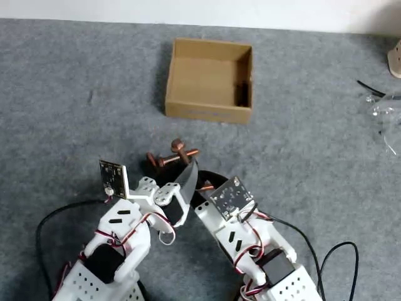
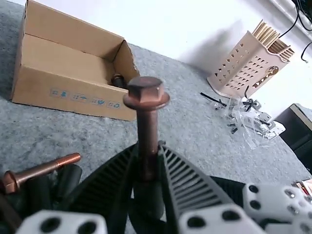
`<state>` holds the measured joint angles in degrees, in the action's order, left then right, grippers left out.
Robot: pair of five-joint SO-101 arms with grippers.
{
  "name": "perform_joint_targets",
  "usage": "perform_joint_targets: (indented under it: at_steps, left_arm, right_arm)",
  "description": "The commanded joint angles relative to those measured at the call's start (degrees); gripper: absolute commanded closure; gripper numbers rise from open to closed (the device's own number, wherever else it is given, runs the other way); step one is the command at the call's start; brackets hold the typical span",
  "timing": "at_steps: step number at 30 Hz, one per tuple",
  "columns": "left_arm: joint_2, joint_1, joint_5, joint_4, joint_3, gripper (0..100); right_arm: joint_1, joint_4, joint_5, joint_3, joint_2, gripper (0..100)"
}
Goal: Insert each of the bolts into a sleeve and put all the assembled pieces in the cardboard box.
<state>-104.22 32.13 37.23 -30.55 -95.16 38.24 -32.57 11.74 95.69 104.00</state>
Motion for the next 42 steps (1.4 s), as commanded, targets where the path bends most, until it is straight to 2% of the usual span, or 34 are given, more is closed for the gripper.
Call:
perform_joint_targets:
  at_steps: [1, 4, 9, 18, 23, 30, 38, 40, 42]
  left_arm:
    - [0.0, 2.2, -0.7, -1.0, 0.5, 99]
    - [0.0, 2.3, -3.9, -1.1, 0.5, 99]
    - [0.0, 2.9, -4.6, -1.0, -0.8, 99]
    - [0.0, 10.3, -4.8, -1.2, -1.7, 99]
    - [0.0, 10.2, -8.7, -1.0, -1.7, 99]
    - [0.0, 10.0, -9.1, -1.0, -1.6, 99]
    - [0.0, 2.8, -9.0, -0.9, -1.3, 99]
    - [0.0, 2.6, -9.1, -0.9, -1.2, 97]
    - [0.0, 2.6, -9.1, -0.9, -1.2, 91]
  right_arm:
    - [-3.0, 2.4, 0.4, 5.1, 1.4, 99.4]
    - [-3.0, 2.4, 0.4, 5.2, 1.4, 99.4]
    - [-3.1, 2.4, 0.4, 5.1, 1.4, 99.4]
    - [-3.1, 2.4, 0.4, 5.4, 1.4, 99.4]
    - [-3.2, 2.4, 0.4, 5.1, 1.4, 99.4]
    - [-5.3, 2.4, 0.4, 5.1, 1.4, 99.4]
    - [-6.2, 2.4, 0.2, 5.1, 1.4, 99.4]
    - [-6.1, 2.4, 0.1, 5.2, 1.4, 99.4]
    - [-6.1, 2.4, 0.1, 5.3, 1.4, 99.4]
